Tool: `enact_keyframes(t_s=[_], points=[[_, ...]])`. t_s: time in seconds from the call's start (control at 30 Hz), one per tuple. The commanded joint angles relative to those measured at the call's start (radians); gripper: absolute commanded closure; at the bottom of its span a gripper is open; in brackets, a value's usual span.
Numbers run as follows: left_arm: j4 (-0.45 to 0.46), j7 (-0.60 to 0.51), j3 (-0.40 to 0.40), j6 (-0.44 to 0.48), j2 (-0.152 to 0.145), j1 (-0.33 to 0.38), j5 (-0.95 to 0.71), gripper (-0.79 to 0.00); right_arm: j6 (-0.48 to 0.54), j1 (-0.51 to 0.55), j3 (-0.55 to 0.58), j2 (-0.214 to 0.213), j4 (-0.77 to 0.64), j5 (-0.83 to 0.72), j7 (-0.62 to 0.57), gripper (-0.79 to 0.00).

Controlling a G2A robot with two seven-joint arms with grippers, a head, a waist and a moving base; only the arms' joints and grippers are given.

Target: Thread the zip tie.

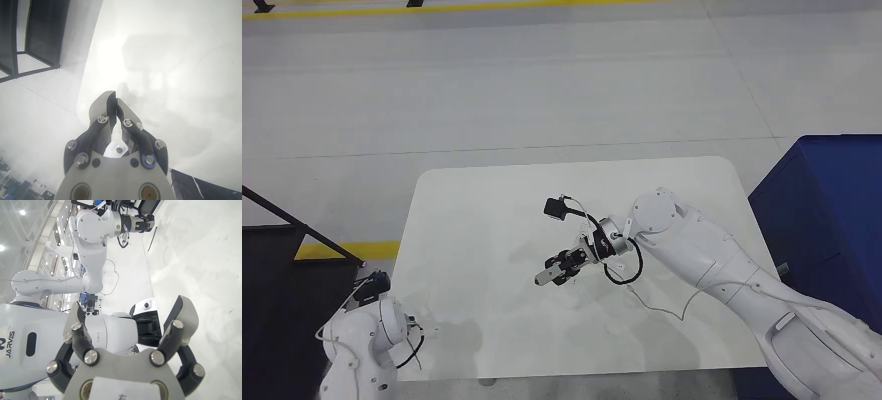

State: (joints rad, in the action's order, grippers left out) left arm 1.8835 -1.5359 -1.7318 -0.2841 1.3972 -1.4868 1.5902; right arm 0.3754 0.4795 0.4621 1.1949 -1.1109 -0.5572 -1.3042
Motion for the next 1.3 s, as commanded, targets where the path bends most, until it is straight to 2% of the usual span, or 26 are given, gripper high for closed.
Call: enact_keyframes(t_s=[0.0, 0.03, 0.13, 0.2, 0.57, 0.6, 0.63, 0.73, 0.83, 0.9, 1.07, 1.27], points=[[0.01, 0.0, -0.002, 0.0, 0.002, -0.012, -0.006, 0.0, 0.0, 0.0, 0.0, 0.0, 0.0, 0.0, 0.0, -0.785], [0.013, 0.0, 0.0, 0.0, 0.003, -0.016, -0.007, -0.003, 0.0, 0.0, 0.0, 0.0, 0.0, 0.0, 0.0, -0.785], [0.003, 0.0, 0.017, 0.012, 0.004, -0.016, -0.007, -0.237, 0.0, 0.0, 0.0, 0.0, 0.0, 0.0, 0.0, -0.785], [-0.013, 0.0, 0.026, 0.011, 0.005, -0.008, -0.005, -0.265, 0.0, 0.0, 0.0, 0.0, 0.0, 0.0, 0.0, -0.785], [-0.077, 0.0, 0.034, 0.004, 0.006, 0.036, 0.001, -0.194, 0.0, 0.0, 0.0, 0.0, 0.0, 0.0, 0.0, -0.785], [-0.083, 0.0, 0.035, 0.004, 0.006, 0.037, 0.003, -0.175, 0.0, 0.0, 0.0, 0.0, 0.0, 0.0, 0.0, -0.785], [-0.087, 0.0, 0.036, 0.002, 0.006, 0.04, 0.009, -0.092, 0.0, 0.0, 0.0, 0.0, 0.0, 0.0, 0.0, -0.785], [-0.102, 0.0, 0.041, 0.001, 0.007, 0.047, 0.017, -0.089, 0.0, 0.0, 0.0, 0.0, 0.0, 0.0, 0.0, -0.785], [-0.116, 0.0, 0.038, 0.0, 0.009, 0.055, 0.036, -0.052, 0.0, 0.0, 0.0, 0.0, 0.0, 0.0, 0.0, -0.785], [-0.12, 0.0, 0.037, 0.0, 0.01, 0.057, 0.037, 0.0, 0.0, 0.0, 0.0, 0.0, 0.0, 0.0, 0.0, -0.785], [-0.103, 0.0, 0.029, 0.0, 0.012, 0.049, 0.034, 0.0, 0.0, 0.0, 0.0, 0.0, 0.0, 0.0, 0.0, -0.785], [-0.019, 0.0, -0.009, 0.016, 0.012, 0.005, -0.01, 0.0, 0.0, 0.0, 0.0, 0.0, 0.0, 0.0, 0.0, -0.785]])
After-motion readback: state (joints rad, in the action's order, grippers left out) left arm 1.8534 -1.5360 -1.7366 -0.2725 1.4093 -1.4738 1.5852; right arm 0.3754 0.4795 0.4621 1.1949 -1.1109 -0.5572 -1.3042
